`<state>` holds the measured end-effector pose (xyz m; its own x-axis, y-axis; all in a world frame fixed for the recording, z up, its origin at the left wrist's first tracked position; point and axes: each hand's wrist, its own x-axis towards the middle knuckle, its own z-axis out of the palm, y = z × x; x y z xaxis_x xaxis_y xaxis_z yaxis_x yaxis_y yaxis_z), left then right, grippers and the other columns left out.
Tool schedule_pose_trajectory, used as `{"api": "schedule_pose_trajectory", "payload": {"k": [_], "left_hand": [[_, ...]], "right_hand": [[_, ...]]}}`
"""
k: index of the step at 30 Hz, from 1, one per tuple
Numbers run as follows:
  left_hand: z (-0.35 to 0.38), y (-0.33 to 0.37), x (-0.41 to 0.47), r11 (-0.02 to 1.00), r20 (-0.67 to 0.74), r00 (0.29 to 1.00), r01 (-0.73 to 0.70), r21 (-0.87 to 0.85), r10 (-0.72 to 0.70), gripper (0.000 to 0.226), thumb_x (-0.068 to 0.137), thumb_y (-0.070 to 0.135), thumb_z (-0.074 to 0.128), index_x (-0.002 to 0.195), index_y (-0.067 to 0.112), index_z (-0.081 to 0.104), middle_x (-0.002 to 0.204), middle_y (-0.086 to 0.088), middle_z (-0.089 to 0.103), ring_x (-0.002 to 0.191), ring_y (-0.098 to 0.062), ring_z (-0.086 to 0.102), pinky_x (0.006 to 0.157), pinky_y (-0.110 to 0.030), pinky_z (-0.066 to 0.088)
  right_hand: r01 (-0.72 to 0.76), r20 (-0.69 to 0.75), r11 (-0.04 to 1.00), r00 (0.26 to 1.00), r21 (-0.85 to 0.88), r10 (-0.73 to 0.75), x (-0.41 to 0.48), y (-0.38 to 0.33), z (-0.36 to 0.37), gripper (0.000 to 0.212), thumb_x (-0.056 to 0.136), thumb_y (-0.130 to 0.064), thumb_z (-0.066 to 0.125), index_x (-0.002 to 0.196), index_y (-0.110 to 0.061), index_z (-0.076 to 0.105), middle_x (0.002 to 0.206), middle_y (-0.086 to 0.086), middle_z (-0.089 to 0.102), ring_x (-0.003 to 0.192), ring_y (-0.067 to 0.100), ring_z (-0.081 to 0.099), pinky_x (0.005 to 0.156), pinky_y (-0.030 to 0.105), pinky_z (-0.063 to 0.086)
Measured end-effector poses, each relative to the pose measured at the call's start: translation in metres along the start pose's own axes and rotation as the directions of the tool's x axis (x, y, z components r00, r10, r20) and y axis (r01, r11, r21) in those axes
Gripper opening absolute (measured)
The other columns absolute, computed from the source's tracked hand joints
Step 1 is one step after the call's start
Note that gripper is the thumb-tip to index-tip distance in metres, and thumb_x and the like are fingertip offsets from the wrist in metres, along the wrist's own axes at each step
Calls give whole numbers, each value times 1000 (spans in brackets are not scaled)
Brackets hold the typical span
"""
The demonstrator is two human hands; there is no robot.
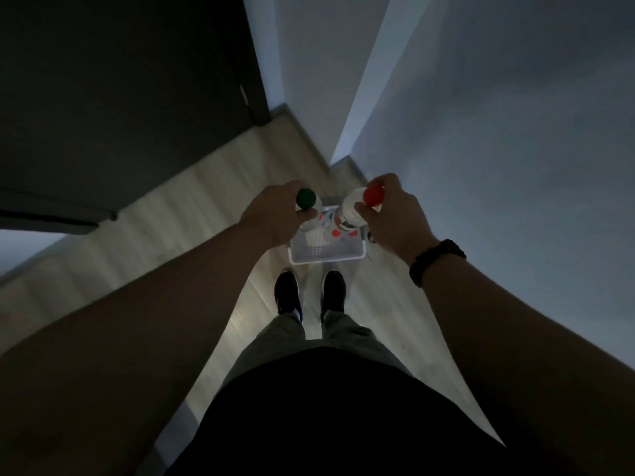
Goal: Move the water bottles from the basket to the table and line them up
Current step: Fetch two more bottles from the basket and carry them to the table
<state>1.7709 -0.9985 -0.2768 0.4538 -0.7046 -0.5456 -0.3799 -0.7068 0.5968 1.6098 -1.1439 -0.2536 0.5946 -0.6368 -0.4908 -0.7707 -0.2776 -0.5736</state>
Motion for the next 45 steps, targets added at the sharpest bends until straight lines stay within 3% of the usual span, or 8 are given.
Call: {"api": "schedule_pose_trajectory", "payload": {"k": [8, 16, 19, 26, 31, 35, 40, 45], "left_hand": [[-61, 72, -35, 983, -201, 962, -177, 56, 184, 39, 88, 40, 77, 118, 15, 70, 108, 1, 66, 102, -19, 63, 83, -26, 42], [-123, 154, -68, 931, -369, 887, -343, -126, 277, 48, 89, 43, 74, 132, 24, 66, 134, 7, 65, 122, -14, 59, 104, -35, 48], [-147, 183, -82, 888, -408, 854, -422, -183, 322, 45, 91, 40, 72, 134, 26, 65, 136, 11, 63, 124, -7, 54, 102, -30, 41], [-193, 251, -110, 757, -477, 754, -607, -241, 452, 35, 99, 38, 62, 130, 25, 66, 128, 9, 65, 121, -11, 56, 96, -30, 42], [-205, 288, -121, 663, -544, 683, -695, -278, 488, 27, 102, 43, 56, 122, 29, 65, 121, 10, 68, 115, -10, 62, 96, -33, 50], [-207, 310, -127, 607, -562, 650, -736, -299, 511, 26, 103, 49, 49, 119, 32, 62, 120, 16, 69, 114, -9, 65, 101, -42, 54], [-200, 332, -132, 587, -625, 626, -748, -310, 467, 31, 104, 51, 43, 103, 27, 62, 99, 7, 73, 95, -11, 71, 95, -44, 58], [-179, 347, -138, 607, -681, 618, -731, -311, 394, 63, 95, 73, 32, 82, 23, 67, 82, 1, 73, 84, -19, 71, 89, -49, 58]], "right_hand": [[193, -253, 980, 951, 49, -175, -33, -43, -91, 33, 93, -42, 71, 121, -25, 62, 101, -17, 59, 80, -4, 56, 67, 0, 34], [383, -477, 900, 843, 207, -249, -67, -91, -173, 29, 90, -42, 75, 116, -30, 68, 108, -15, 66, 90, 3, 60, 82, 18, 47], [449, -540, 876, 788, 174, -297, -78, -110, -202, 27, 92, -41, 72, 116, -29, 69, 103, -17, 66, 83, 2, 56, 79, 17, 45], [634, -670, 729, 661, 258, -338, -99, -153, -248, 20, 98, -40, 64, 113, -28, 67, 116, -10, 69, 114, 8, 63, 100, 32, 52], [741, -750, 622, 556, 253, -357, -116, -176, -266, 17, 103, -37, 57, 111, -22, 62, 98, -20, 65, 98, -1, 63, 88, 19, 50], [777, -808, 550, 517, 306, -281, -123, -182, -277, 24, 103, -40, 54, 112, -18, 59, 105, -1, 71, 101, 18, 71, 88, 35, 60], [785, -847, 507, 500, 357, -178, -135, -183, -288, 18, 106, -38, 51, 104, -22, 57, 91, 5, 71, 82, 22, 71, 69, 26, 58], [727, -853, 548, 520, 414, -47, -147, -179, -283, 53, 103, -53, 47, 88, -7, 69, 85, 16, 71, 75, 27, 70, 64, 25, 56]]}}
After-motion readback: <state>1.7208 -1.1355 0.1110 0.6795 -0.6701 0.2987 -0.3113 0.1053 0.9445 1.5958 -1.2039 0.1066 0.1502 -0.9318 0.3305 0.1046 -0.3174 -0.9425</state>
